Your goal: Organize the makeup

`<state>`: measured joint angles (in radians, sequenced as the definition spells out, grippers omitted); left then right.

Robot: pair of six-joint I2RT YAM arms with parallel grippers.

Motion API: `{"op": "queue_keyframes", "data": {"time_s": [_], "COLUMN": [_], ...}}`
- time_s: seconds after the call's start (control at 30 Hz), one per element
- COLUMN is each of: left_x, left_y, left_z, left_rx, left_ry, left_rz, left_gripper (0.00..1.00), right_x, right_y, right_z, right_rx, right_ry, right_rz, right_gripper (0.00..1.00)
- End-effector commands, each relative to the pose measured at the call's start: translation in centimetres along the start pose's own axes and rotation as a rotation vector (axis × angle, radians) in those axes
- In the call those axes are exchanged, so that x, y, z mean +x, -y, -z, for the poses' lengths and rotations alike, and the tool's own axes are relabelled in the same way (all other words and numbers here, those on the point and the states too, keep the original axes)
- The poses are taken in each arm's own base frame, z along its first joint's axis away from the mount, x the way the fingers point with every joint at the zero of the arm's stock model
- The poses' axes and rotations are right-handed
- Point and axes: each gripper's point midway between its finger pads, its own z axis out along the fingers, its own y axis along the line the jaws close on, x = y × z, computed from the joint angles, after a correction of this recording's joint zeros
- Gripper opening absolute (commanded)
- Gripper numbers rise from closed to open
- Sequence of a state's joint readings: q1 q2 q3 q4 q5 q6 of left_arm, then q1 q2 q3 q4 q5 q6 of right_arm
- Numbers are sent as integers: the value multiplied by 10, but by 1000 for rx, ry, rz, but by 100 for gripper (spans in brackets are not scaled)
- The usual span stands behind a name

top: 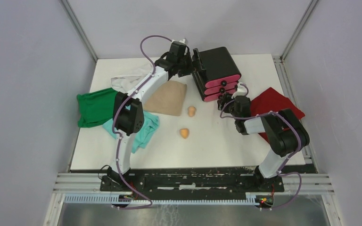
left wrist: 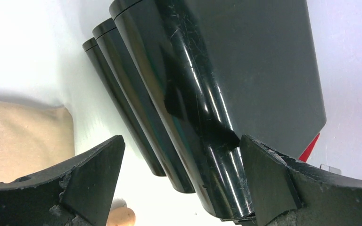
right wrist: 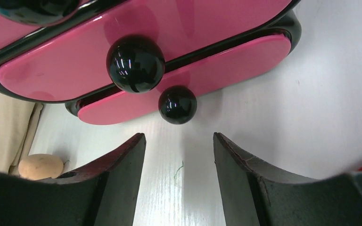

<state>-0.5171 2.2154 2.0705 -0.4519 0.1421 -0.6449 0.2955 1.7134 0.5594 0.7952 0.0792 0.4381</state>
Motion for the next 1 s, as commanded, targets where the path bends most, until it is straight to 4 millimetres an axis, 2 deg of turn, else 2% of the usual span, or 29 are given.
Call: {"op": "queue_keyframes", "data": {"time_s": [0.0, 0.33, 0.6, 0.77, 0.97], "left_x": [-1, 9, 12, 15, 15], "left_y": [11, 7, 3, 2, 0], "left_z": [-1, -12, -14, -13, -12], "left_rx": [39, 54, 47, 45, 40], "left_ry": [-12, -42, -51, -59, -61], "left_rz": [3, 11, 6, 7, 8], "left_gripper": [99, 99, 99, 99, 99], "right_x": [-28, -30, -30, -28, -27], "right_y": [-15, -24, -24, -27, -27], "right_z": [-12, -28, -32, -35, -34], "right_rx": [-42, -67, -68, -77, -74], "right_ry": [89, 76, 74, 44, 46], "right_rz": [-39, -52, -55, -51, -56], "right_gripper": [62, 57, 42, 45, 34]}}
